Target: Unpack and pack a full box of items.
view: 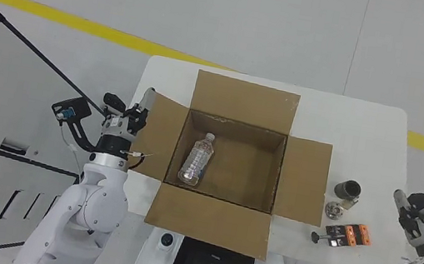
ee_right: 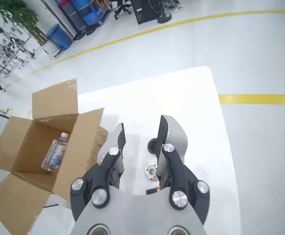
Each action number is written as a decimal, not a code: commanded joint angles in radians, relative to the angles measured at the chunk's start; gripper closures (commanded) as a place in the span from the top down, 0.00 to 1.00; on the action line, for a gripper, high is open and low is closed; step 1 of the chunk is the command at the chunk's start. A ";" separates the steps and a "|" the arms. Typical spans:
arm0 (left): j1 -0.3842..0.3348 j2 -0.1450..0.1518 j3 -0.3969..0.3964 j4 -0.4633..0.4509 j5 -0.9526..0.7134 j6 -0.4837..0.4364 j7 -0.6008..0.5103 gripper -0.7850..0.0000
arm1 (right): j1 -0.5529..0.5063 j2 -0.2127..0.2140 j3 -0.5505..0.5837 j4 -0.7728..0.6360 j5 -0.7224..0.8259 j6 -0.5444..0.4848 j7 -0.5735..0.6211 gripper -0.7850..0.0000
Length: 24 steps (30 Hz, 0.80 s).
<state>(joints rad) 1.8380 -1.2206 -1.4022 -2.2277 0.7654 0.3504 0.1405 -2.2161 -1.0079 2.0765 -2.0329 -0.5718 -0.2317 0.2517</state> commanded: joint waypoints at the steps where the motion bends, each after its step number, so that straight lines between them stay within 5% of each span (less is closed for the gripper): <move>1: 0.000 0.000 0.000 0.000 0.000 0.000 0.000 1.00 | -0.021 0.001 0.019 -0.008 -0.035 -0.042 0.049 0.38; 7: 0.000 0.000 0.000 0.000 0.000 0.000 0.000 1.00 | -0.021 0.008 -0.037 -0.038 -0.155 -0.081 0.232 0.38; 15: 0.000 0.000 0.000 0.000 0.000 0.000 0.000 1.00 | 0.076 0.005 -0.165 -0.054 -0.263 0.075 0.294 0.32; 16: 0.000 0.000 0.000 0.000 0.000 0.000 0.000 1.00 | 0.088 0.003 -0.165 -0.068 -0.268 0.080 0.249 0.42; 17: 0.000 0.000 0.000 0.000 0.000 0.000 0.000 1.00 | 0.095 0.001 -0.166 -0.073 -0.258 0.077 0.210 0.86; 18: 0.000 0.000 0.000 0.000 0.000 0.000 0.000 1.00 | 0.095 0.001 -0.166 -0.073 -0.258 0.077 0.210 1.00; 24: 0.000 0.000 0.000 0.000 0.000 0.000 0.000 1.00 | 0.095 0.001 -0.166 -0.073 -0.258 0.077 0.210 1.00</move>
<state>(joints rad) 1.8380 -1.2206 -1.4022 -2.2277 0.7654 0.3504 0.1405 -2.1211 -1.0071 1.9105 -2.1059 -0.8298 -0.1544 0.4632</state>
